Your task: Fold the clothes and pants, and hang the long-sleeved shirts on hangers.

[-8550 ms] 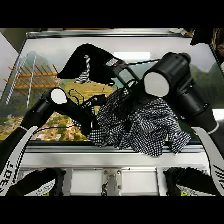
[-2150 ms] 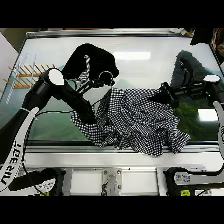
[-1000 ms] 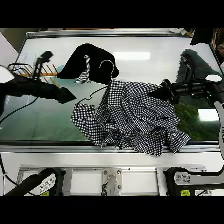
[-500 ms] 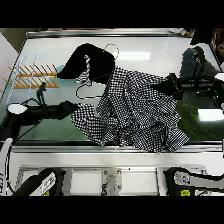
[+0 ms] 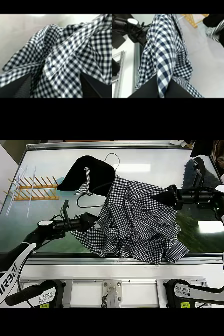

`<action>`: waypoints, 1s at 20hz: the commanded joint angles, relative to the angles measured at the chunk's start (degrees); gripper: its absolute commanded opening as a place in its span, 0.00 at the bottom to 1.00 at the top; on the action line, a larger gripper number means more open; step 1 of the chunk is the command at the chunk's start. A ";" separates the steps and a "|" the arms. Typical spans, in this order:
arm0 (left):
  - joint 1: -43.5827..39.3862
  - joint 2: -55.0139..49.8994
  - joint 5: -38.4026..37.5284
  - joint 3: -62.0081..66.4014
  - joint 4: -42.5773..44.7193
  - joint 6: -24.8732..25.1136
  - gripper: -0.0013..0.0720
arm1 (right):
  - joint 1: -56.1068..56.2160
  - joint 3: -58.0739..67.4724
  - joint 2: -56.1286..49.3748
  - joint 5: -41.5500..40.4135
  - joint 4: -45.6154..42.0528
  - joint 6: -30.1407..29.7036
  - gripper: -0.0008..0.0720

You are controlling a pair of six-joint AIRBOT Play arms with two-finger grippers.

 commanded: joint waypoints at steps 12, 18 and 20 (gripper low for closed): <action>-6.49 -2.08 4.07 1.77 -2.12 1.11 0.09 | -0.02 0.07 0.04 -0.02 -0.07 0.79 0.02; 0.07 0.90 3.50 1.77 5.70 -4.07 0.03 | -1.40 0.07 2.84 0.00 -0.85 2.25 0.02; 4.02 3.96 4.55 1.79 9.51 -6.58 0.03 | -1.49 0.07 4.72 0.02 -2.56 2.29 0.02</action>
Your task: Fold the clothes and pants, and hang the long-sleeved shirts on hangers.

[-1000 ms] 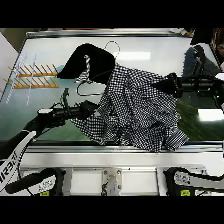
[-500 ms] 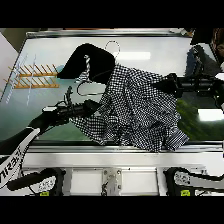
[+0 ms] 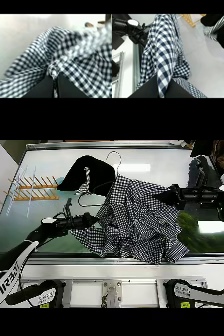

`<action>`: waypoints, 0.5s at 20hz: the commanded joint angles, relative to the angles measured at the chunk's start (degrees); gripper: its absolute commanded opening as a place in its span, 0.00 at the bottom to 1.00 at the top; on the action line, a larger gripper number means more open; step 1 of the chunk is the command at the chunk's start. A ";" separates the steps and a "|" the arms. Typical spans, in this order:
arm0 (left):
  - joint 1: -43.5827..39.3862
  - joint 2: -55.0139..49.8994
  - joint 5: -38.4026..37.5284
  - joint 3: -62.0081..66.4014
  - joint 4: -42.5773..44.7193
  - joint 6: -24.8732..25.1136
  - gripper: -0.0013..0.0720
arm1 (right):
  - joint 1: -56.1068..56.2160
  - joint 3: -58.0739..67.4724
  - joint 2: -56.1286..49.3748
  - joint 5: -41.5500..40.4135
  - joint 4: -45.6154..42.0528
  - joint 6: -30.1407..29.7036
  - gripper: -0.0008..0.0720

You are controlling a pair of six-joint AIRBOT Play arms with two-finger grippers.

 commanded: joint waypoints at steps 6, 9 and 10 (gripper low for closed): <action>13.46 12.09 0.44 0.07 6.60 -3.89 0.03 | -0.61 0.07 7.61 -0.02 -10.51 3.45 0.02; 15.78 16.24 -0.72 0.07 6.60 -3.89 0.03 | -0.61 0.04 9.62 -1.95 -10.54 3.87 0.02; 16.28 17.64 -1.22 0.07 6.64 -3.87 0.03 | -0.61 0.04 10.23 -3.54 -10.56 3.87 0.02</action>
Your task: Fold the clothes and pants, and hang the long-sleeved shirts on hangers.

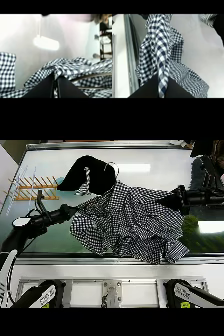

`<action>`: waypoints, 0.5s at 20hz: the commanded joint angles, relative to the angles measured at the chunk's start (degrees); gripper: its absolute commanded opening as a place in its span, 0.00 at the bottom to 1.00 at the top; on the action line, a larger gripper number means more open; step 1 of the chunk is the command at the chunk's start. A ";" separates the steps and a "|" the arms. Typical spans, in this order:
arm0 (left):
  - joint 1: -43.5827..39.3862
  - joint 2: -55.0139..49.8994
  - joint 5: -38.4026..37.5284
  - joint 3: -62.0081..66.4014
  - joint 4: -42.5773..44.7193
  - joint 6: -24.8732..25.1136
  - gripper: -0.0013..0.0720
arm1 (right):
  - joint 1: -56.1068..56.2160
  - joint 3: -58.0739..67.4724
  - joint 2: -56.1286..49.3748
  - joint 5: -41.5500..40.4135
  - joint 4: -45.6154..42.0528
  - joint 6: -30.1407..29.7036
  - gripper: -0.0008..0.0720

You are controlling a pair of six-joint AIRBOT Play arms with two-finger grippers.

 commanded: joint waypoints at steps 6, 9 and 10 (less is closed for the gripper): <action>3.34 8.15 -6.75 3.80 12.63 -5.88 0.03 | 0.07 0.04 3.48 -1.97 5.86 0.59 0.02; 3.34 4.35 -11.69 9.49 17.49 -8.41 0.03 | 0.07 0.04 3.78 -2.58 7.82 0.59 0.02; 3.34 2.69 -12.90 11.56 18.97 -9.35 0.03 | 0.07 0.04 3.78 -2.54 8.92 0.59 0.02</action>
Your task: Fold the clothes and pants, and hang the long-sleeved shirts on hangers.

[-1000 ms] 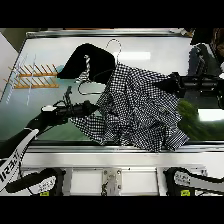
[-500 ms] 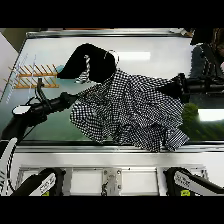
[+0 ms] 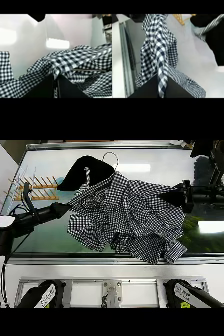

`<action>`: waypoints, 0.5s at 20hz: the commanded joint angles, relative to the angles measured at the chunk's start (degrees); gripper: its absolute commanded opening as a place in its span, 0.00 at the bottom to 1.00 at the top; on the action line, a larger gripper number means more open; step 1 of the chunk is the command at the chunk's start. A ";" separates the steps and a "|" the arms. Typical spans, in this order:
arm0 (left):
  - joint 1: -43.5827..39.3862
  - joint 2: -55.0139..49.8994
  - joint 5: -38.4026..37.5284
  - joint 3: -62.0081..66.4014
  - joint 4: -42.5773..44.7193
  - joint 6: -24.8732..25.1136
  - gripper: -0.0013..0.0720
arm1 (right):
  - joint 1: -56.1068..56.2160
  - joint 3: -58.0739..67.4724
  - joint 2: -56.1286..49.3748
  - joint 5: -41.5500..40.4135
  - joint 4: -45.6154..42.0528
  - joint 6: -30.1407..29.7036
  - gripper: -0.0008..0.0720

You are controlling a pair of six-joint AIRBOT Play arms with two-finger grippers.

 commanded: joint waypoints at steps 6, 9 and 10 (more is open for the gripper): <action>0.13 -9.73 -9.86 15.82 9.86 -4.94 0.03 | 0.00 0.04 1.79 -5.27 1.60 -0.02 0.02; 0.15 -11.02 -11.82 18.01 9.84 -4.94 0.03 | 0.00 0.04 2.45 -6.99 1.44 -0.02 0.02; 0.15 -11.06 -11.87 17.99 10.03 -4.92 0.03 | 0.00 0.04 2.71 -8.20 1.42 -0.04 0.02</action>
